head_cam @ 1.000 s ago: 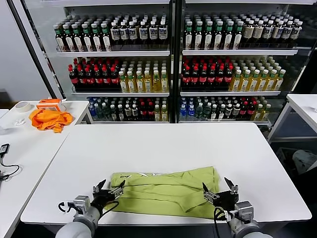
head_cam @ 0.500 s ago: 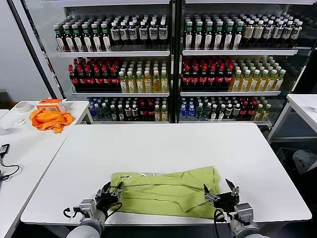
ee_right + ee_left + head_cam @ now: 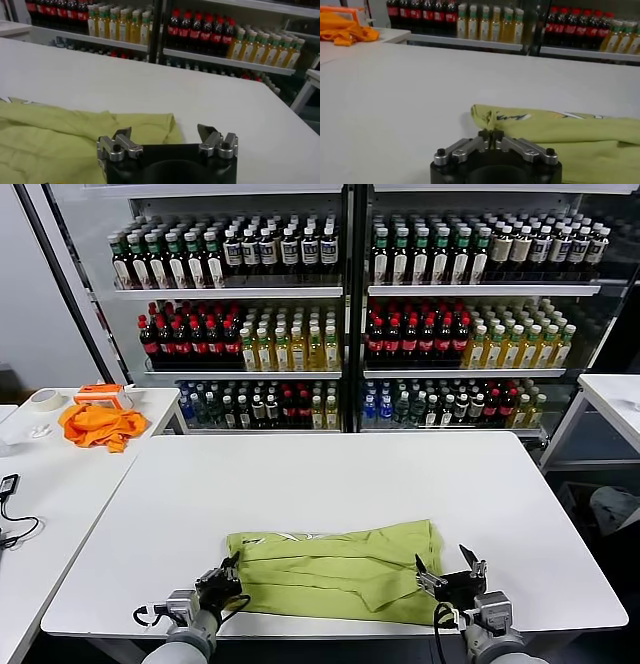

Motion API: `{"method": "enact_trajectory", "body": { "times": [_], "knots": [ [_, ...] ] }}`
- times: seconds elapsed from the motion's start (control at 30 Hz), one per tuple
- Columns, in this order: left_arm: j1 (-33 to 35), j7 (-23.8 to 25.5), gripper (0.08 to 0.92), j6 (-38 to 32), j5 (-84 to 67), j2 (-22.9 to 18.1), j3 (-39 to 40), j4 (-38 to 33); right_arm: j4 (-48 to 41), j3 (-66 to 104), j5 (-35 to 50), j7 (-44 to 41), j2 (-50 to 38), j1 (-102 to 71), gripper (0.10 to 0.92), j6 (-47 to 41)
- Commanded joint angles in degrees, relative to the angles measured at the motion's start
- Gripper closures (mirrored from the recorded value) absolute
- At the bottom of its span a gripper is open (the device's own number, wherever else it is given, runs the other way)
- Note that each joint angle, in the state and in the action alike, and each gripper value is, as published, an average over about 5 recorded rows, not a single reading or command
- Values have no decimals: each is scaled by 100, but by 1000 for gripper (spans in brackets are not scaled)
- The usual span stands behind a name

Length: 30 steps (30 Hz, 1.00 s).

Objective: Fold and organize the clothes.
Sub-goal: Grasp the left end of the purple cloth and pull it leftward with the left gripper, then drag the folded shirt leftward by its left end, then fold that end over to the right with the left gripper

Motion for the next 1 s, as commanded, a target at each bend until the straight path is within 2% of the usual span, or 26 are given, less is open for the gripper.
{"method": "enact_trajectory", "body": {
  "times": [0.03, 0.2, 0.37, 0.53, 0.67, 0.83, 1.0],
  "knots": [
    [103, 1, 900, 282, 289, 391, -795, -484, -8, -87, -8, 6, -4, 105, 203, -25],
    [331, 45, 900, 854, 410, 971, -1883, -661, -19, -103, -1, 4, -51, 206, 203, -39],
    [609, 125, 900, 1218, 671, 1481, -3078, -373, -60, -104, 1, -9, -39, 249, 203, -37],
    [726, 146, 900, 1349, 766, 1820, -3645, -290, -65, -107, 0, -21, -44, 271, 203, -35],
    [665, 15, 900, 1357, -53, 1743, -3336, -848, -52, -71, -1, -18, -48, 287, 203, -37],
    [497, -106, 900, 1358, -1092, 1278, -2200, -1842, -52, -39, -10, -9, -32, 259, 203, -50],
    [293, 21, 900, 1358, -1034, 923, -1198, -2110, -35, -21, -34, 1, -30, 208, 203, -62]
  ]
}}
